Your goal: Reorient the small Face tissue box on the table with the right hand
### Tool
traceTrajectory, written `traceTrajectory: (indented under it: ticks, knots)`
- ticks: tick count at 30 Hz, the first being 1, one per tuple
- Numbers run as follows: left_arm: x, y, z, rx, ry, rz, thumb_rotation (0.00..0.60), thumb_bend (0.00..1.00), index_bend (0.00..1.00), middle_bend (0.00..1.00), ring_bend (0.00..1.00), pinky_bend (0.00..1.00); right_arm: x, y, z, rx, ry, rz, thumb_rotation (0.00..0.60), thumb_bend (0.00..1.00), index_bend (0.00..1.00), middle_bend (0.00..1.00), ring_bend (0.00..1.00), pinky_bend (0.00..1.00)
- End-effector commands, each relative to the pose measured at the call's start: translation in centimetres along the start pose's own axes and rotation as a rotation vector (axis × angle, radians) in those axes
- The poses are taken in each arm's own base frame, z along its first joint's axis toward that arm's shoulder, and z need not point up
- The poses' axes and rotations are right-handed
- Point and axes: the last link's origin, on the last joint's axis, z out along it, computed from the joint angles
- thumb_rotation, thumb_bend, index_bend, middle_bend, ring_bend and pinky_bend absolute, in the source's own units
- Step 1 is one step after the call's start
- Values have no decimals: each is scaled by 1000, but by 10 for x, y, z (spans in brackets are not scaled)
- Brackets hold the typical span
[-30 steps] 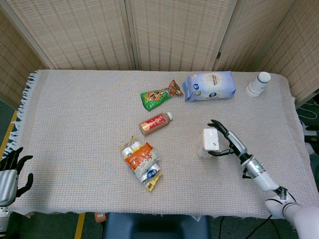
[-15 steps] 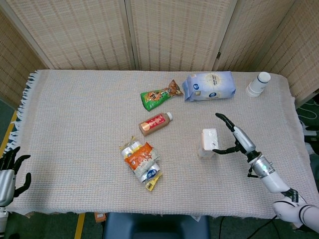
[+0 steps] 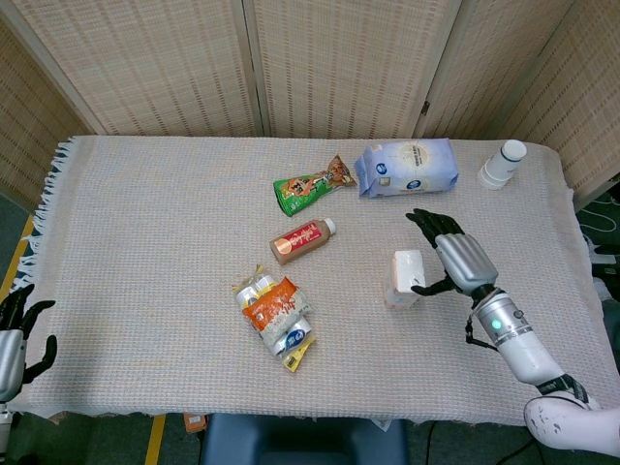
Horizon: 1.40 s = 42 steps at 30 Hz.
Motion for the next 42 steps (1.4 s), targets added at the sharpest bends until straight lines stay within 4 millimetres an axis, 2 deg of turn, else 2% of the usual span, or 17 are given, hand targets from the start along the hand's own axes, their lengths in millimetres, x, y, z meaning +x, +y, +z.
traceTrajectory:
  ticks: [1, 5, 9, 13, 25, 42]
  knots:
    - [0, 0, 0, 1, 3, 1, 600, 485, 251, 0, 0, 119, 24, -67, 0, -117, -190, -219, 600, 0, 0, 0, 0, 0]
    - [2, -1, 0, 5, 7, -1, 600, 485, 251, 0, 0, 118, 18, -83, 10, -201, -247, -305, 600, 0, 0, 0, 0, 0]
    - [3, -2, 0, 9, 10, -4, 600, 485, 250, 0, 0, 119, 4, -88, 11, -226, -327, -290, 600, 0, 0, 0, 0, 0]
    - [3, -2, 0, 10, 7, -6, 600, 485, 250, 0, 0, 119, 0, -80, 14, -244, -378, -276, 600, 0, 0, 0, 0, 0]
    - [2, -2, 0, 16, 6, -1, 600, 486, 250, 0, 0, 119, 1, -58, 28, -319, -371, -297, 600, 0, 0, 0, 0, 0]
    - [1, -3, 2, 25, 3, 5, 600, 486, 250, 0, 0, 118, -13, -41, 42, -327, -376, -281, 600, 0, 0, 0, 0, 0]
